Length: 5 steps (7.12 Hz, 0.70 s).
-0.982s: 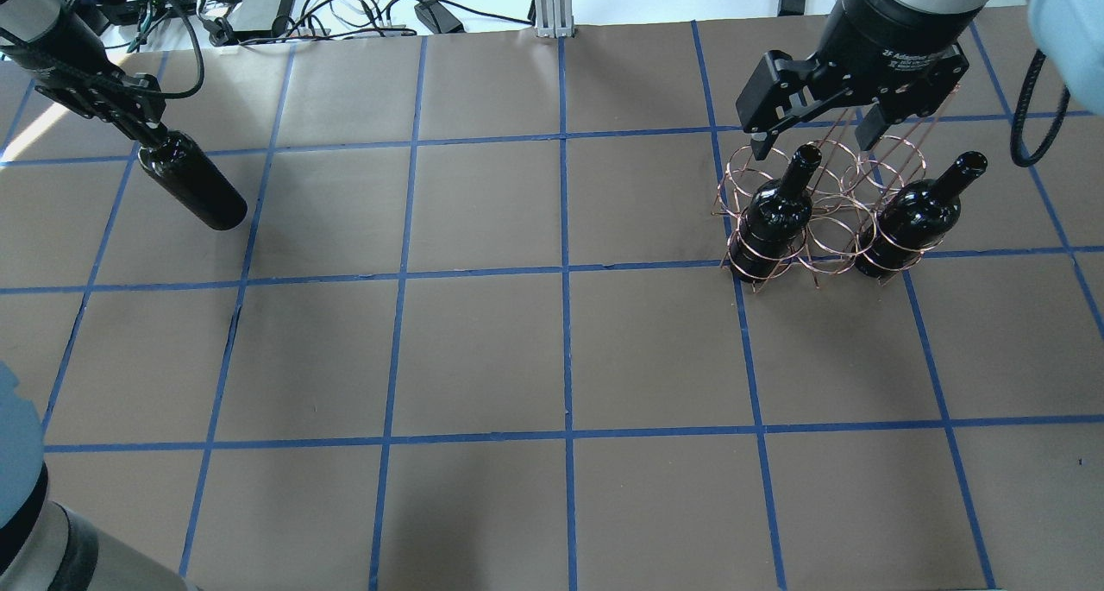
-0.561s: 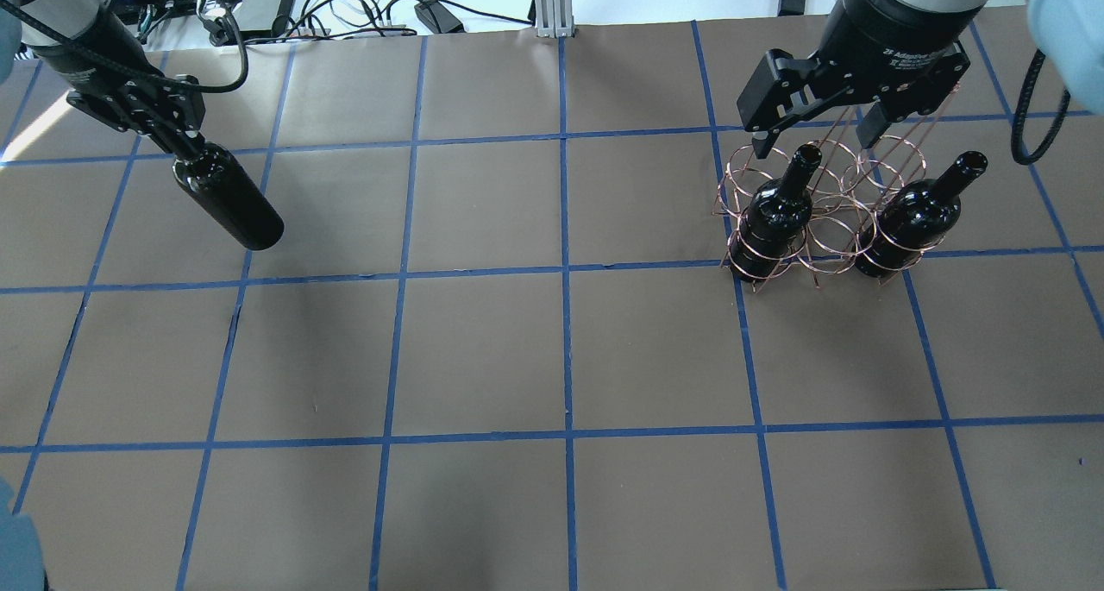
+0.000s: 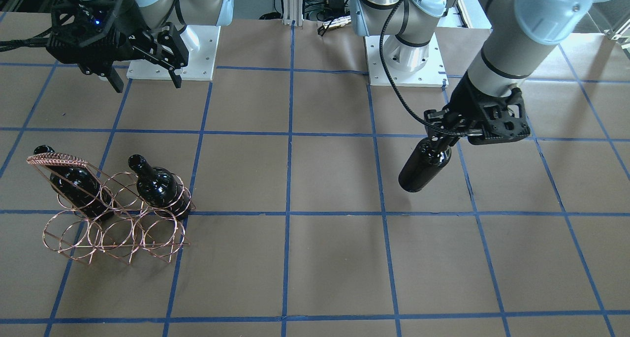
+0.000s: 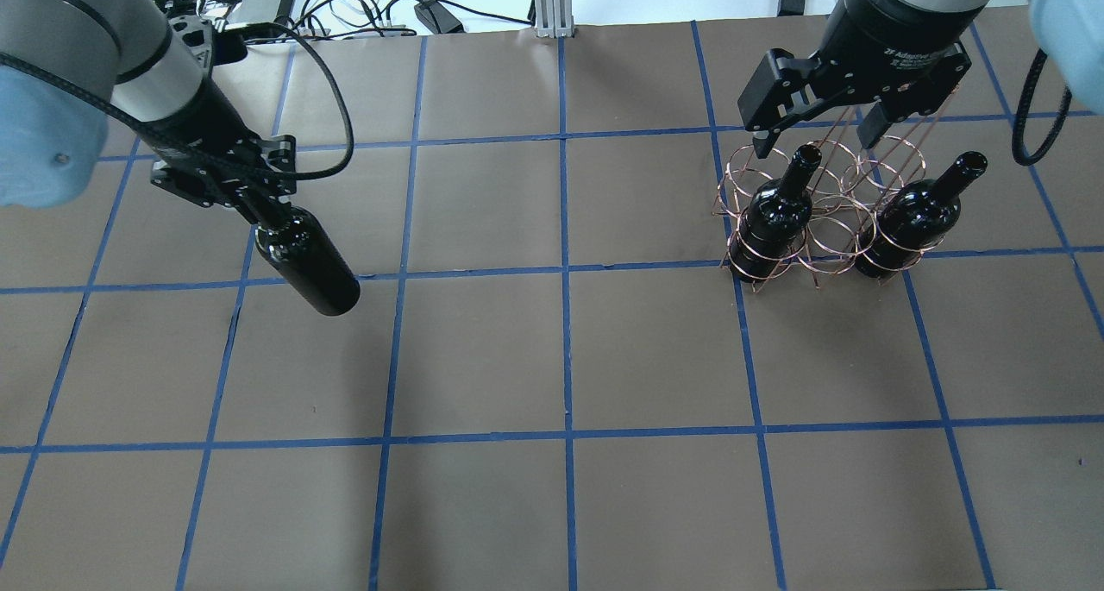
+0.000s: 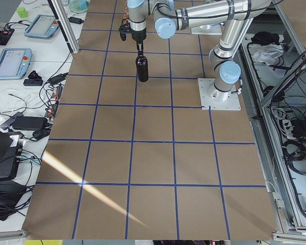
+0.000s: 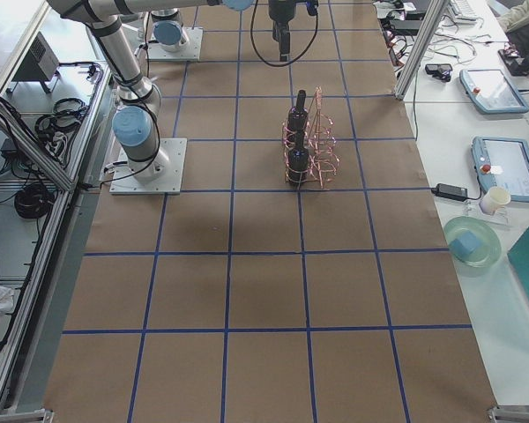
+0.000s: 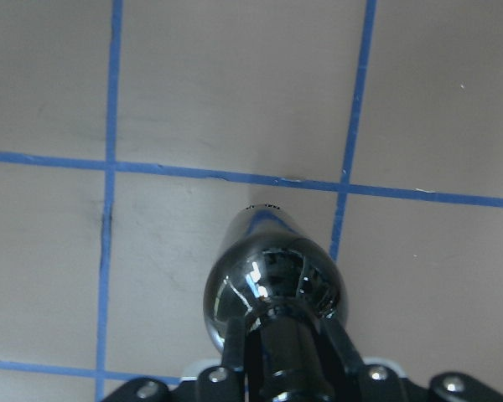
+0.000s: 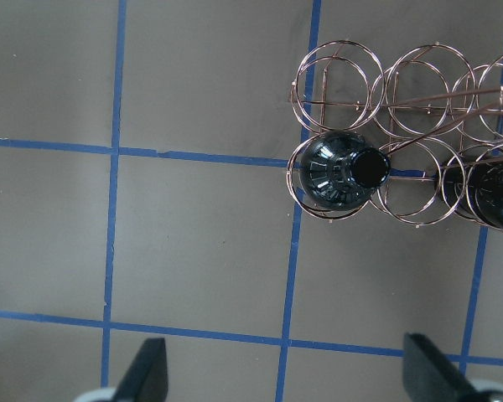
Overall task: Place wine into wine basket
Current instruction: 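Lift the bottle with the left gripper and carry it toward the table center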
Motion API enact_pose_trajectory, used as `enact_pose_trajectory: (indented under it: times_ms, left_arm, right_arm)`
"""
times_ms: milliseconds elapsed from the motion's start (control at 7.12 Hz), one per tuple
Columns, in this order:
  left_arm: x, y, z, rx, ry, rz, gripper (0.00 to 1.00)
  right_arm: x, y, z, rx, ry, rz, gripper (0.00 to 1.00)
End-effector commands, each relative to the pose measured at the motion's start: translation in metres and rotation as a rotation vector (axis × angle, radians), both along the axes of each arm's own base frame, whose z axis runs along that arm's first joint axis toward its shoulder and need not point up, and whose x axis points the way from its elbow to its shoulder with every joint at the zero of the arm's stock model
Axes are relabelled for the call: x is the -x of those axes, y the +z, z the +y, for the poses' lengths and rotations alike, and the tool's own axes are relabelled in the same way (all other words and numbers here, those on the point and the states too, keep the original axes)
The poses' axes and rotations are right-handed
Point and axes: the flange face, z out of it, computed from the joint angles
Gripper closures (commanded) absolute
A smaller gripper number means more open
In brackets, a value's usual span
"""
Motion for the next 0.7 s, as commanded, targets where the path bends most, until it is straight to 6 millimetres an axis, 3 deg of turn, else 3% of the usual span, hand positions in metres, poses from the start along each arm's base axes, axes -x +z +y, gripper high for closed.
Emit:
enact_pose_trajectory:
  times_ms: [0,140,281,421,561]
  left_arm:
    - [0.052,-0.009,0.008,0.013,0.066,0.002,1.0]
    - [0.064,-0.005,0.005,0.055,0.102,0.014,1.0]
    - [0.1,-0.009,0.014,0.055,0.153,0.018,1.0]
    - [0.154,-0.013,0.029,0.059,0.106,0.023,1.0]
    - [0.189,-0.018,0.04,0.044,0.125,0.035,1.0]
  right_arm:
    - [0.003,0.0,-0.001,0.003,-0.006,0.002,0.0]
    - [0.003,0.0,-0.001,-0.001,-0.006,0.001,0.0]
    - [0.005,0.0,-0.002,0.0,-0.011,-0.002,0.0]
    - [0.005,0.0,-0.002,0.0,-0.011,-0.002,0.0]
    - [0.005,0.0,-0.002,0.0,-0.009,-0.004,0.0]
